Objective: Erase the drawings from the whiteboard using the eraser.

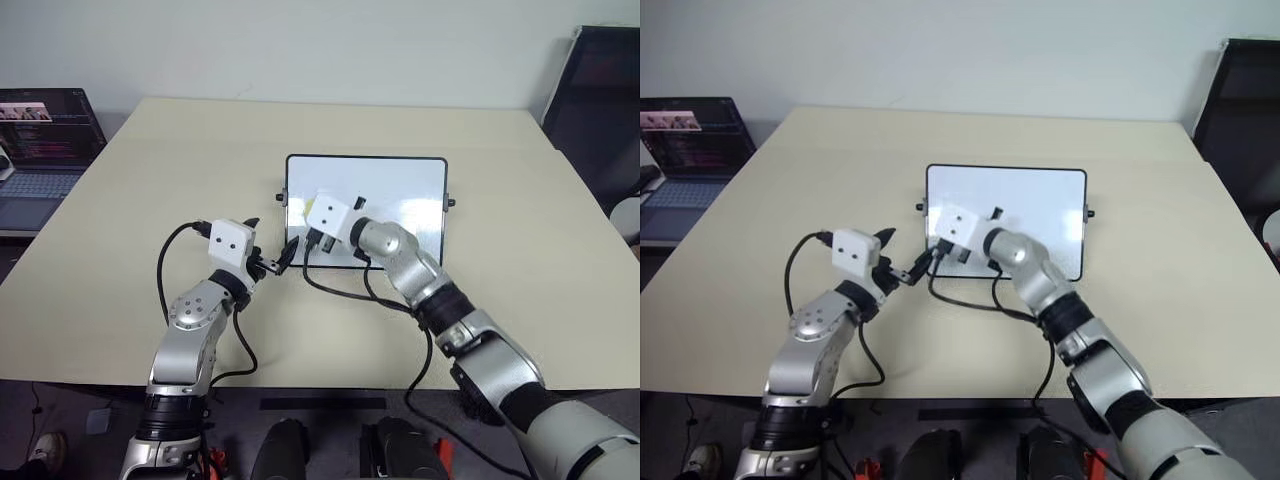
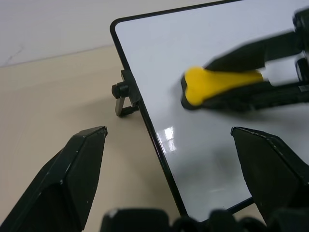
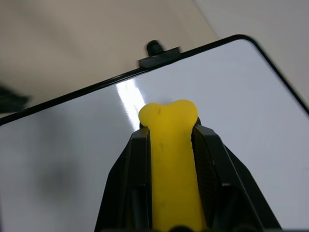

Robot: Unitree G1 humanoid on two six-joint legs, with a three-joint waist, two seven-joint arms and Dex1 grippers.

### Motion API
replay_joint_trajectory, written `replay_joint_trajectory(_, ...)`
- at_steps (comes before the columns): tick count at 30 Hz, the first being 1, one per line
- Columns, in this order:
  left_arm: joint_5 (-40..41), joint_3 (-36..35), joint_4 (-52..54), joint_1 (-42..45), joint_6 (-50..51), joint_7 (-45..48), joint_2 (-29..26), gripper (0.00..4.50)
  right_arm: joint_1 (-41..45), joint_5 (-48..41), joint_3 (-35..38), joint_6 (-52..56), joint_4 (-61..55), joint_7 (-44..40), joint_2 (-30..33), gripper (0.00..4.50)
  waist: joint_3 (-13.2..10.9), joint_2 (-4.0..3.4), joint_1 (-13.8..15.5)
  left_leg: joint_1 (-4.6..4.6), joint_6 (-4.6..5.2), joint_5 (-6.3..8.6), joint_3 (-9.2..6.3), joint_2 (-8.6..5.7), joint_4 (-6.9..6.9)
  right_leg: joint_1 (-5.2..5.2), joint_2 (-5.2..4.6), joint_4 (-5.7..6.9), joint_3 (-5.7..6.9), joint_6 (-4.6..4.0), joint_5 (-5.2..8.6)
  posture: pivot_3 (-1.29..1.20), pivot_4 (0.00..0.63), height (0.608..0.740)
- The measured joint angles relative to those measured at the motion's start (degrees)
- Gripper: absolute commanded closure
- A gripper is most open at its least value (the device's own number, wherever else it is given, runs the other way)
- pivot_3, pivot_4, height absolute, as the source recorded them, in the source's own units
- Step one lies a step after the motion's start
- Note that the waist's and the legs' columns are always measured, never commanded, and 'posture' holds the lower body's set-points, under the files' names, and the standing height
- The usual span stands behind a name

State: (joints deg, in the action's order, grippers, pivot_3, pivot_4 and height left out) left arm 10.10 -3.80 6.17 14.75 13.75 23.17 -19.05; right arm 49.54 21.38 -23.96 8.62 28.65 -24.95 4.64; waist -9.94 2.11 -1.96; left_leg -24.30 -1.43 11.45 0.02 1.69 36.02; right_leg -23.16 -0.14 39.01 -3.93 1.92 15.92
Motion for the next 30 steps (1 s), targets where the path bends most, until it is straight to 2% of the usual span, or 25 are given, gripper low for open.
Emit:
replay_joint_trajectory(7, -0.01, 0.02, 0.08, 0.34, 0.83, 0.0, -0.05, 0.0, -9.95, 0.45, -2.19, 5.03, -12.86, -3.98, 3.98, 3.62, 0.01, 0.01, 0.14, 0.01, 0.0, -0.01, 0.0, -0.01, 0.05, 0.04, 0.01, 0.0, 0.01, 0.02, 0.0, 0.0, 0.15, 0.74)
replay_joint_trajectory(12, -0.01, 0.04, 0.09, 0.61, 0.96, 0.05, -0.05, 0.0, -8.84, -0.13, -1.83, 5.98, -12.49, -3.71, 4.19, 3.62, 0.0, 0.01, 0.17, 0.02, 0.01, -0.05, 0.04, -0.01, 0.05, 0.04, 0.04, 0.0, 0.03, 0.02, 0.0, 0.0, 0.15, 0.74)
replay_joint_trajectory(17, 0.0, 0.08, 0.11, 0.72, 1.14, 0.16, -0.05, 0.0, -5.92, -2.07, 2.56, 7.95, -12.12, -2.31, 4.24, 3.62, 0.0, 0.01, 0.16, 0.0, 0.01, -0.04, 0.03, -0.02, 0.03, 0.01, 0.04, -0.03, -0.01, 0.03, -0.01, 0.0, 0.15, 0.74)
replay_joint_trajectory(23, 0.04, 0.13, 0.63, 0.71, 1.79, 0.92, -0.43, 0.0, -6.64, -6.37, 7.87, 15.96, -22.4, -4.94, 6.45, 3.62, -0.01, 0.0, 0.17, -0.18, -0.02, 0.0, -0.04, -0.02, -0.04, -0.12, 0.02, -0.07, 0.06, 0.03, -0.01, 0.0, 0.15, 0.74)
replay_joint_trajectory(27, 0.06, 0.13, 1.35, -0.1, 2.1, 1.27, -0.8, 0.0, -15.04, -6.79, 12.72, 13.93, -31.67, -2.34, 11.32, 3.62, 0.01, 0.03, 0.44, -0.22, -0.03, 0.01, -0.01, -0.08, -0.04, -0.06, -0.04, -0.16, 0.18, 0.03, 0.0, 0.0, 0.15, 0.74)
replay_joint_trajectory(30, 0.06, 0.35, 1.46, -0.69, 2.23, 1.43, -0.94, 0.0, -22.5, -6.55, 13.76, 12.31, -32.45, -0.5, 13.73, 3.62, 0.0, 0.02, 0.22, -0.21, -0.02, 0.01, 0.06, -0.04, 0.0, -0.09, 0.01, -0.11, 0.12, 0.03, 0.0, 0.0, 0.15, 0.74)
